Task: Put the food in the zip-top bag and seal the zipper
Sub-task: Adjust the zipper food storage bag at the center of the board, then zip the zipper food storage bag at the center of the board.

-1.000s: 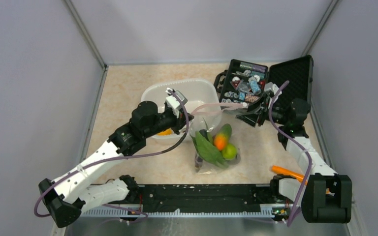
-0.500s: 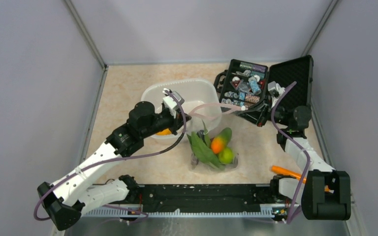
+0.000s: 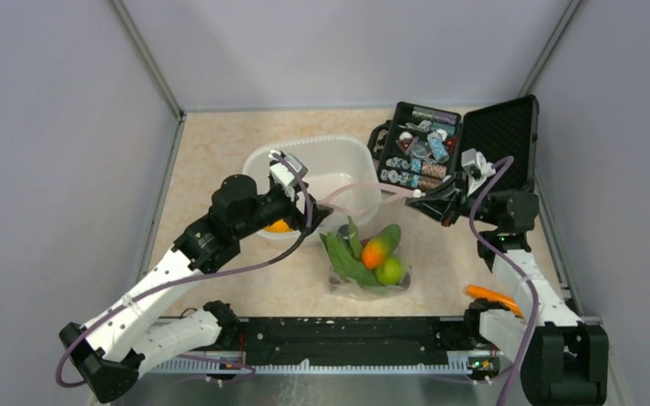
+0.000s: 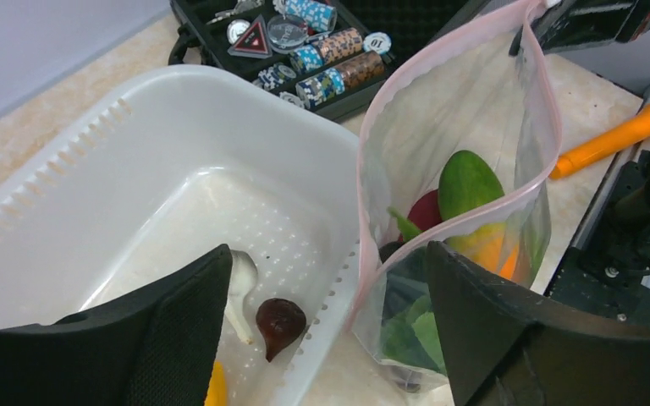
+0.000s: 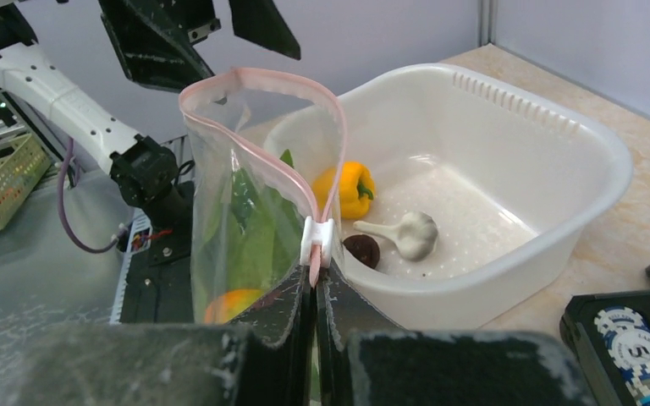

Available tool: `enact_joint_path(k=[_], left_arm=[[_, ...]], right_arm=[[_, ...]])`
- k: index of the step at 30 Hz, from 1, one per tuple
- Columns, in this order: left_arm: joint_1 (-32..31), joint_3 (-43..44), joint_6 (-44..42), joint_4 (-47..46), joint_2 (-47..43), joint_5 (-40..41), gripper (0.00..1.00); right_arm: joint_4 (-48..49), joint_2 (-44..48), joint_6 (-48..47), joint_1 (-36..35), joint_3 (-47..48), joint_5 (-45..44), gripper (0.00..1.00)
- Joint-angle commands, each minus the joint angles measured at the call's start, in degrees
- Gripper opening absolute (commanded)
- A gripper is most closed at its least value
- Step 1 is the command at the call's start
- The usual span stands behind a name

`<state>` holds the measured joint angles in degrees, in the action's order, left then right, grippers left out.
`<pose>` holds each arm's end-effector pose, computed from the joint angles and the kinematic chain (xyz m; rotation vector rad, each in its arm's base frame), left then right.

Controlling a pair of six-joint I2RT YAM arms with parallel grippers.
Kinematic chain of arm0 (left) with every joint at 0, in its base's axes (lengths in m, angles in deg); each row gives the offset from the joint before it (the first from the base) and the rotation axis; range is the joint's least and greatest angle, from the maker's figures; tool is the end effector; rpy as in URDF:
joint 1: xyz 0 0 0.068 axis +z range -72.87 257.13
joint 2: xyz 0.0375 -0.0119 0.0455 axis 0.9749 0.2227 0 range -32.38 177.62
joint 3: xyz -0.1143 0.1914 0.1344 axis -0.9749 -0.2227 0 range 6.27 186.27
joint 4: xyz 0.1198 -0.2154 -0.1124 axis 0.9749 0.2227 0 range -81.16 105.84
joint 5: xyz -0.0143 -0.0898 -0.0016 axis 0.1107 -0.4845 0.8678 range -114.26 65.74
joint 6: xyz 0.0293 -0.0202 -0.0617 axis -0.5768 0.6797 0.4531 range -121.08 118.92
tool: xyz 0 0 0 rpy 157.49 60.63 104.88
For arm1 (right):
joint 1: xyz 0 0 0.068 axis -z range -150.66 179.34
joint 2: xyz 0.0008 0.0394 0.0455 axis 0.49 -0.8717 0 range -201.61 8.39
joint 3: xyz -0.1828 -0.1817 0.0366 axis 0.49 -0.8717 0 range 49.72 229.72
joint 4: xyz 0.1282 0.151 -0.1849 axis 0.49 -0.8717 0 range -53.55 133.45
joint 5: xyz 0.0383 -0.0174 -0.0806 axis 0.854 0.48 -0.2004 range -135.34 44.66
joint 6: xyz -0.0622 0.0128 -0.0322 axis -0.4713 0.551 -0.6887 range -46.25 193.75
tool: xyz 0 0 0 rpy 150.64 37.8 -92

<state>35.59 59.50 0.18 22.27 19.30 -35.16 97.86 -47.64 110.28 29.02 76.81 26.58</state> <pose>0.1770 -0.1716 0.3503 0.7606 1.6638 -0.7023 0.2149 0.0569 0.2904 -0.7992 1.3372 1.2159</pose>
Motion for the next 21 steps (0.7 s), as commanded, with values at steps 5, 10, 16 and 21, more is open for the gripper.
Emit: enact_joint_path(k=[5, 10, 16, 21], left_arm=[[0.40, 17.90, -3.95, 4.28, 6.21, -13.74, 0.99], [0.20, 28.18, -5.86, 7.57, 15.30, -27.21, 0.99], [-4.80, 33.06, -11.29, 11.21, 24.56, -27.96, 0.99], [-8.82, 40.54, -17.22, 18.02, 31.86, -24.10, 0.99]], right_arm=[[-23.22, 7.28, -20.33, -5.78, 5.69, 0.09, 0.00], [-24.05, 9.58, -20.56, -6.25, 5.94, 0.05, 0.00], [-24.77, 11.00, -19.91, -6.35, 6.69, 0.63, 0.00], [-24.36, 12.50, -18.86, -6.68, 6.44, 1.28, 0.00]])
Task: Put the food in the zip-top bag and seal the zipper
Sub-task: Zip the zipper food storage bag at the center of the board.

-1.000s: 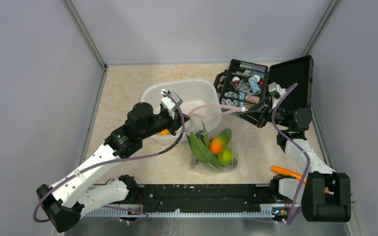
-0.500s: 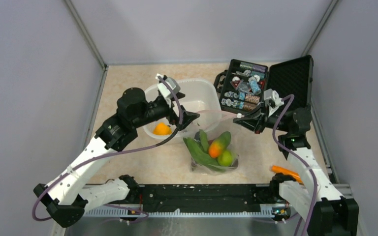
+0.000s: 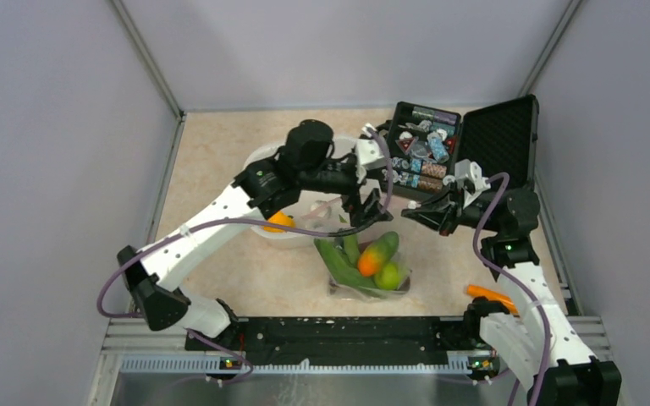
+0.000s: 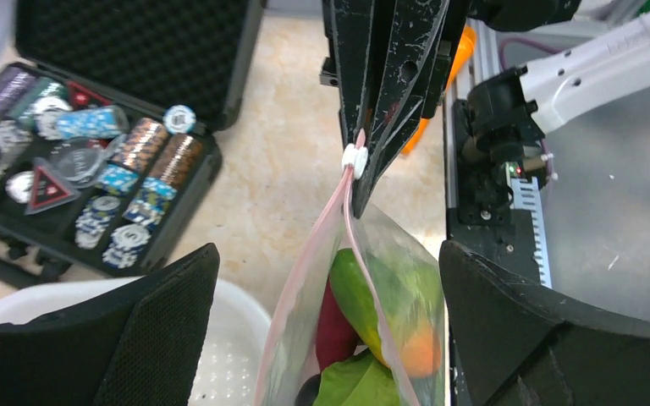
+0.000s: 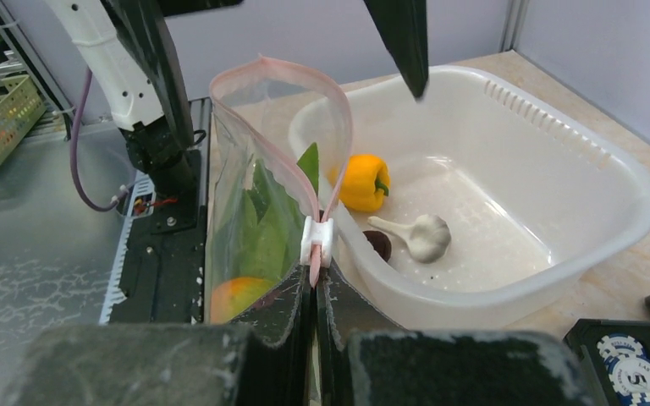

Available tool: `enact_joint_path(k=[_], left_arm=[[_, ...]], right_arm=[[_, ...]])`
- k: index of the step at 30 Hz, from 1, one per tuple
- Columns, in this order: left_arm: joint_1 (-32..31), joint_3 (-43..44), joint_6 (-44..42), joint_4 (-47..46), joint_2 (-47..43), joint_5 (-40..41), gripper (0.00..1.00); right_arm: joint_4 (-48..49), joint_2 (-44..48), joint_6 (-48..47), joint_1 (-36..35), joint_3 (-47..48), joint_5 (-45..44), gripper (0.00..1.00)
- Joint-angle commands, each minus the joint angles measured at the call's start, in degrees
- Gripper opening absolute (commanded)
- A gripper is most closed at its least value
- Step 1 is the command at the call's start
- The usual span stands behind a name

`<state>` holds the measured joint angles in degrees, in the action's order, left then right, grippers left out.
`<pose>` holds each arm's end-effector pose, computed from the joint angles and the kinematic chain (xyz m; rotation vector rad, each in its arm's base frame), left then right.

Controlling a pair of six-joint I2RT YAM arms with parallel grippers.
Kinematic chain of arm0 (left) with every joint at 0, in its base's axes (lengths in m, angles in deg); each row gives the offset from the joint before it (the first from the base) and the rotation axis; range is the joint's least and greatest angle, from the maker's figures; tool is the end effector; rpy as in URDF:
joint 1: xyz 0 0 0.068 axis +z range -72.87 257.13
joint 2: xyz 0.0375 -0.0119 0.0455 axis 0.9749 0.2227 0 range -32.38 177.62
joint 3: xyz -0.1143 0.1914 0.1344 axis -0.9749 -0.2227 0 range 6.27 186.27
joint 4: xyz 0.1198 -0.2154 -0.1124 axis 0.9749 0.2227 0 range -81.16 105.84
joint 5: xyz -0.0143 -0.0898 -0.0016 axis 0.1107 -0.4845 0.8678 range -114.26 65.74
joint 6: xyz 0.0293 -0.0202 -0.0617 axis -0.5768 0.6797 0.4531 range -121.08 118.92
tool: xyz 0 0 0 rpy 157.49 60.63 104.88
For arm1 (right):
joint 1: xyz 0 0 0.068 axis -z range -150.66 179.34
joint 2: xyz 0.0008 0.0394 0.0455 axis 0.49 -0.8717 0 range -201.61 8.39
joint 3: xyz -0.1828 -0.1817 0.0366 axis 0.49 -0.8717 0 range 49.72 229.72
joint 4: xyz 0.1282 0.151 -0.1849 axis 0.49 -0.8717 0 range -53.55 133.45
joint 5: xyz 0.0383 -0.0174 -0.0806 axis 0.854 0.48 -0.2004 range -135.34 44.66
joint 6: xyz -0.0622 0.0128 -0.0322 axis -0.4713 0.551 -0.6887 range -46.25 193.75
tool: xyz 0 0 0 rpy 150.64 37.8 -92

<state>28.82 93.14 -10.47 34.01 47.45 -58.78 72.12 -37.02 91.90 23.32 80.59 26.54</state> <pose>0.1997 -0.2742 0.4134 1.3005 1.4677 -1.0225 0.1882 0.0758 0.3088 -0.9656 1.2879 1.1522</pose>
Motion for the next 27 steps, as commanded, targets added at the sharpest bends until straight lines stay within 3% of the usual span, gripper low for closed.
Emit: enact_joint_path(k=[1, 4, 9, 12, 18, 20, 24, 27], left_arm=[[-2.09, 8.57, -7.16, 7.41, 4.83, -1.16, 0.99], [-2.13, 11.02, -8.31, 8.44, 7.49, -0.75, 0.99], [-2.22, 16.62, -10.77, 18.13, 11.49, 1.10, 0.96], [-2.46, 15.49, -11.00, 20.23, 10.84, 3.25, 0.85], [-3.21, 12.83, -11.39, 21.42, 9.84, 3.59, 0.84], [-3.35, 12.65, -11.44, 21.82, 10.13, 3.48, 0.77], [-3.39, 12.17, -11.13, 21.54, 10.14, 4.44, 0.52], [-3.43, 11.33, -10.19, 19.91, 9.45, 4.71, 0.49]], right_arm=[[0.97, 1.98, -0.41, -0.95, 2.89, 1.60, 0.00], [-0.34, 2.10, -0.87, -0.97, 3.60, 2.72, 0.00], [-1.46, 2.82, -1.94, -0.96, 3.54, 1.31, 0.00], [-1.80, 2.91, -2.25, -1.00, 3.70, 0.18, 0.00], [-1.87, 2.86, -2.27, -0.96, 4.01, -1.31, 0.00], [-2.33, 2.94, -2.49, -1.00, 4.17, -1.55, 0.00], [-5.35, 2.96, -4.01, -0.94, 4.95, -1.71, 0.00], [-7.09, 3.25, -4.99, -1.01, 5.30, -1.71, 0.00]])
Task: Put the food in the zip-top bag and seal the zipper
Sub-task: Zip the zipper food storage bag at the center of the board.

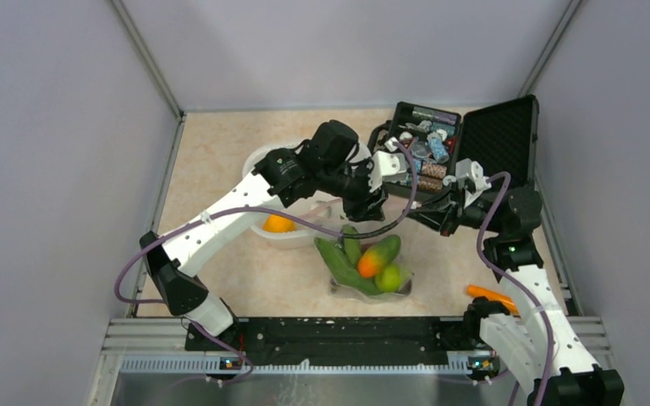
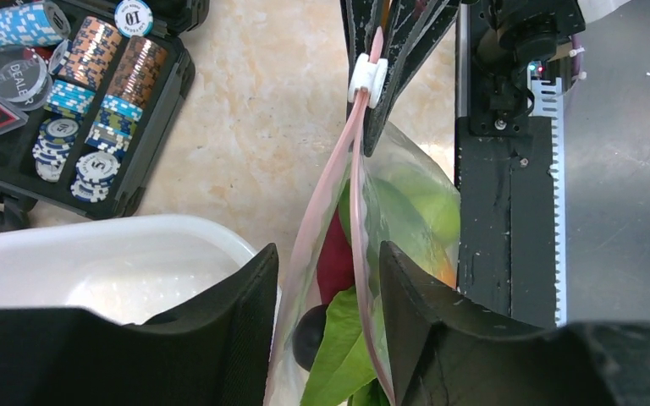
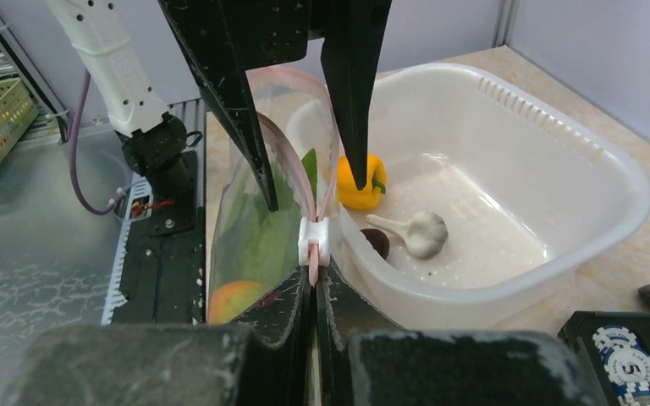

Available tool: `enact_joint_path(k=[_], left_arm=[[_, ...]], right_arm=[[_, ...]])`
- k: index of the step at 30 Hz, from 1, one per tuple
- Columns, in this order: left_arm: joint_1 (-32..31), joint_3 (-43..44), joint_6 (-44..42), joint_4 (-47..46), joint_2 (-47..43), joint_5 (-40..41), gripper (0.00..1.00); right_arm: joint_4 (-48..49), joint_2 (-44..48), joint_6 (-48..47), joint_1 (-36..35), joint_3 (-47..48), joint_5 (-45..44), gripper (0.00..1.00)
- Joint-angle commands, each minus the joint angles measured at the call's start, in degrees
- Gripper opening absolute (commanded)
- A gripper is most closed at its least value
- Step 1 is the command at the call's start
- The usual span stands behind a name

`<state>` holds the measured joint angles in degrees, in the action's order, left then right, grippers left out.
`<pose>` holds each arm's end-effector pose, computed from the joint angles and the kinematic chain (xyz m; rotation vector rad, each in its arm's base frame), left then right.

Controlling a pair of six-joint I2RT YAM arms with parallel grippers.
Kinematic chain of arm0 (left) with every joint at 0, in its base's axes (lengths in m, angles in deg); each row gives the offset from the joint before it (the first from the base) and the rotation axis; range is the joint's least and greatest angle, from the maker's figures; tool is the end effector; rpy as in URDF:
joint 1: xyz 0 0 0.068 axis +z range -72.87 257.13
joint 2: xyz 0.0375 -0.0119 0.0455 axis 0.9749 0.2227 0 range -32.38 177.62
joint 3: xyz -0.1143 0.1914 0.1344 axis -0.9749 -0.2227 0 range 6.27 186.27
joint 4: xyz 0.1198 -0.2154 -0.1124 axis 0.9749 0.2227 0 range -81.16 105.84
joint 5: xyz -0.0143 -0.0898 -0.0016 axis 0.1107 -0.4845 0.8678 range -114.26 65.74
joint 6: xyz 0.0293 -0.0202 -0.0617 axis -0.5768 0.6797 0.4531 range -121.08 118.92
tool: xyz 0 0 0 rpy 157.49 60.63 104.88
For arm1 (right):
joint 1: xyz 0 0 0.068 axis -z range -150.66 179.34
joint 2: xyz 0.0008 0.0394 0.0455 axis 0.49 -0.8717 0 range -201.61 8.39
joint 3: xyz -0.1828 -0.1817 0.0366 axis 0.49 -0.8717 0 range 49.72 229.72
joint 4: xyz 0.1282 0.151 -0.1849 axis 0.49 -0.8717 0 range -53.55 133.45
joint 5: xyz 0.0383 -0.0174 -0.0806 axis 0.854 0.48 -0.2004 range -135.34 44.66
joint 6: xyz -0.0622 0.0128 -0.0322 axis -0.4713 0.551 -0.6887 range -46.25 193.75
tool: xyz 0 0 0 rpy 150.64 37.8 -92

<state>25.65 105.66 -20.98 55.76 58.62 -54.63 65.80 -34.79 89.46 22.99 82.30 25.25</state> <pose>0.2043 -0.3043 0.3836 1.5612 1.6657 -0.8882 0.1829 0.0759 0.3164 -0.9573 1.3006 1.1330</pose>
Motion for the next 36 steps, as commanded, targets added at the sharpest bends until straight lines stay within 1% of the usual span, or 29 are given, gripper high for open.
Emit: enact_joint_path(k=[1, 3, 5, 7, 9, 11, 16, 19, 20, 23, 24, 27, 31, 36], left_arm=[[-0.26, -1.44, 0.61, -2.43, -1.94, 1.12, 0.48], [-0.21, -1.65, 1.05, -3.32, -2.05, 1.80, 0.48], [-0.33, -1.57, 1.29, -3.54, -1.99, 2.28, 0.44], [-0.28, -1.66, 1.63, -3.78, -1.81, 2.65, 0.33], [-0.29, -1.66, 1.91, -4.17, -1.73, 2.64, 0.28], [-0.28, -1.66, 2.25, -4.64, -1.79, 2.58, 0.20], [-0.28, -2.37, 2.85, -6.03, -2.36, 2.77, 0.03], [-0.28, -3.03, 2.88, -6.30, -2.73, 2.80, 0.00], [-0.28, -3.18, 2.91, -6.37, -2.80, 2.73, 0.00], [-0.28, -3.62, 3.03, -6.89, -3.23, 2.22, 0.00], [-0.28, -3.78, 3.05, -7.14, -3.41, 2.14, 0.00], [-0.28, -3.94, 2.95, -7.52, -3.67, 1.93, 0.00], [-0.28, -4.12, 2.76, -7.63, -3.81, 2.29, 0.00], [-0.28, -4.41, 2.93, -7.78, -4.03, 2.09, 0.00]], right_arm=[[-1.14, 1.12, -2.65, -0.67, 3.67, -0.81, 0.00], [-1.79, 1.32, -2.89, -0.67, 3.76, -0.98, 0.00], [-2.59, 1.51, -3.40, -0.62, 3.93, -0.65, 0.00], [-3.42, 1.75, -3.94, -0.60, 3.98, -0.63, 0.00], [-4.06, 1.99, -4.48, -0.64, 3.92, -0.81, 0.00], [-4.24, 2.20, -4.53, -0.67, 3.90, -0.90, 0.00], [-5.67, 2.22, -4.73, -0.68, 4.35, -1.50, 0.01], [-8.25, 2.22, -6.27, -0.67, 5.31, -2.08, 0.19], [-8.93, 2.22, -6.85, -0.68, 5.52, -2.18, 0.23], [-9.51, 1.82, -7.58, -0.60, 5.58, -2.32, 0.26], [-9.52, 1.60, -7.52, -0.67, 5.49, -2.41, 0.25], [-9.00, 0.77, -7.15, -0.61, 5.39, -1.20, 0.15], [-9.01, 0.83, -7.49, -0.62, 5.00, -1.79, 0.01], [-8.23, 1.25, -7.24, -0.62, 4.71, -2.43, 0.00]])
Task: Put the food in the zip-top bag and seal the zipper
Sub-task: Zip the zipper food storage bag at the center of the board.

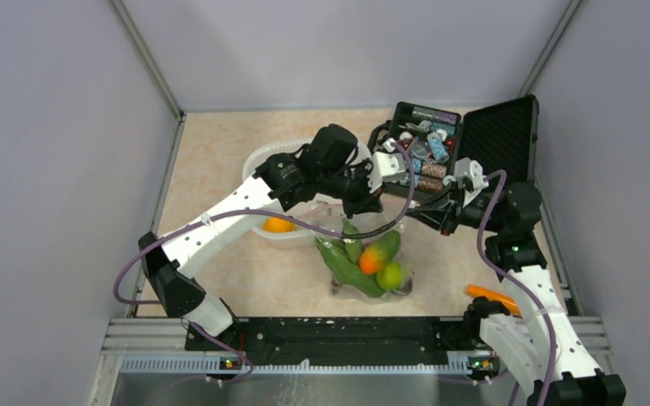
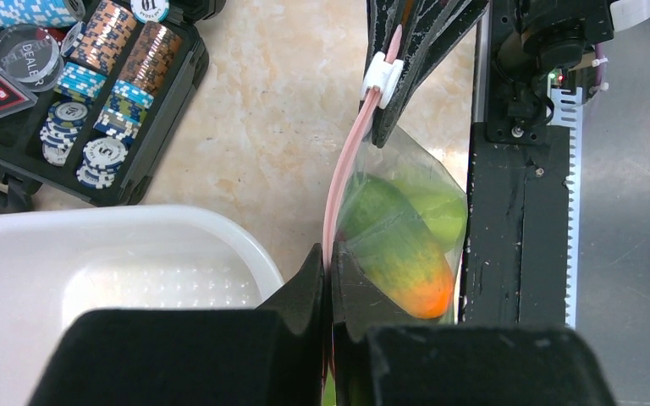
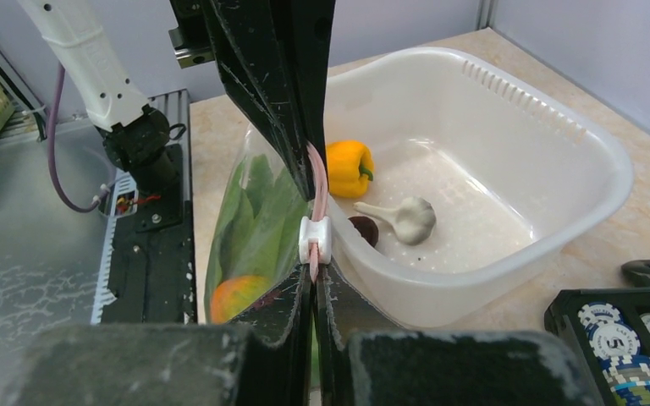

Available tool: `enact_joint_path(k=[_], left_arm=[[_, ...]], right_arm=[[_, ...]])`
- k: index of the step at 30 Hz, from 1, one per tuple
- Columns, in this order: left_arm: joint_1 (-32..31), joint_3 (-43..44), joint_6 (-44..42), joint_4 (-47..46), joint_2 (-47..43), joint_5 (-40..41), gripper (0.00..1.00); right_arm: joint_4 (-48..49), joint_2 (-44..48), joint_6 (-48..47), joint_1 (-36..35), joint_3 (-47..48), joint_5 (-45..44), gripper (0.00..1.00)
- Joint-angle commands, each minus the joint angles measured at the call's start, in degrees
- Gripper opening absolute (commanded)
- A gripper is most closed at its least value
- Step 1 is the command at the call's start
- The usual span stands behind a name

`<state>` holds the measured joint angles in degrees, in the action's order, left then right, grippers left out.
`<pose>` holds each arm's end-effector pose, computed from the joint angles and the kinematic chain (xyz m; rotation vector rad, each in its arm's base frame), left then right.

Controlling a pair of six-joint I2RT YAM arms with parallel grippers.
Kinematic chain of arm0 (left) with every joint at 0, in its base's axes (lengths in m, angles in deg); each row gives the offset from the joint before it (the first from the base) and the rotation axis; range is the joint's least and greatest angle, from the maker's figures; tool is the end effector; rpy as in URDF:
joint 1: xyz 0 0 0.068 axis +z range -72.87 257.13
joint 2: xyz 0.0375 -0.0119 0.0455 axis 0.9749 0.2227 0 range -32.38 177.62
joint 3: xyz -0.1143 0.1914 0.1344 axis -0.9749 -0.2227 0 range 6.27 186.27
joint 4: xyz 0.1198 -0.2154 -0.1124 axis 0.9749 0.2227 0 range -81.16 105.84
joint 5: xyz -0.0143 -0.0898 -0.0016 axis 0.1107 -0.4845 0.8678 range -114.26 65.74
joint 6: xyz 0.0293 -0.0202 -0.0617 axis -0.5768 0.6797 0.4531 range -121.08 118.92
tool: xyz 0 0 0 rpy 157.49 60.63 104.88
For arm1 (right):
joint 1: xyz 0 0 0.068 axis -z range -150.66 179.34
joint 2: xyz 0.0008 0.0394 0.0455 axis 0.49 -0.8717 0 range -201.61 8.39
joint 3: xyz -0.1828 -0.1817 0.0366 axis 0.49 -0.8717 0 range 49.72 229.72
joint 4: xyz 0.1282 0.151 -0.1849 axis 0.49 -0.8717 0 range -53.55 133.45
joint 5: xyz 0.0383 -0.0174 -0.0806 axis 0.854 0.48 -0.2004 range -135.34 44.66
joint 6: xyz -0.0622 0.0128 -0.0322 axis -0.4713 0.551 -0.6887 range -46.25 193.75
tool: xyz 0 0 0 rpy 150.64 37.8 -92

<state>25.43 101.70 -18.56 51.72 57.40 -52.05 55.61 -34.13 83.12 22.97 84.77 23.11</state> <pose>0.2060 -0.3050 0.3733 1.5070 1.6981 -0.8618 0.1836 0.0753 0.3173 -0.9440 1.3511 1.0906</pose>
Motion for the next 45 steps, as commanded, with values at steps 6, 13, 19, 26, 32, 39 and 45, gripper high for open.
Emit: enact_joint_path(k=[6, 13, 19, 26, 32, 39, 45], left_arm=[[-0.06, -0.12, 1.48, -7.68, -3.87, -2.45, 0.49], [-0.06, 1.94, 3.27, -13.18, -2.54, -12.93, 0.50], [-0.55, 3.87, 4.65, -12.74, 1.37, -16.81, 0.48], [-1.99, 3.22, 7.25, -17.83, 2.81, -13.49, 0.47], [-2.17, 2.17, 8.37, -20.70, 3.23, -12.10, 0.39], [-2.17, 2.04, 7.16, -19.69, 3.23, -10.90, 0.45], [-2.17, 4.18, 2.47, -12.77, 4.31, -13.20, 0.38]], right_arm=[[2.18, 0.48, -0.78, -0.63, 2.13, -0.59, 0.00], [1.84, 1.12, -0.78, -0.59, 2.05, -0.28, 0.00], [1.83, 1.35, -0.77, -0.59, 2.14, -0.29, 0.00], [1.89, 1.64, -0.52, -0.63, 2.00, -0.08, 0.00], [1.73, 1.83, -0.75, -0.66, 1.86, 0.02, 0.00], [1.72, 1.96, -0.89, -0.60, 1.59, -0.04, 0.00], [1.47, 2.09, -0.99, -0.66, 1.78, -0.11, 0.00]])
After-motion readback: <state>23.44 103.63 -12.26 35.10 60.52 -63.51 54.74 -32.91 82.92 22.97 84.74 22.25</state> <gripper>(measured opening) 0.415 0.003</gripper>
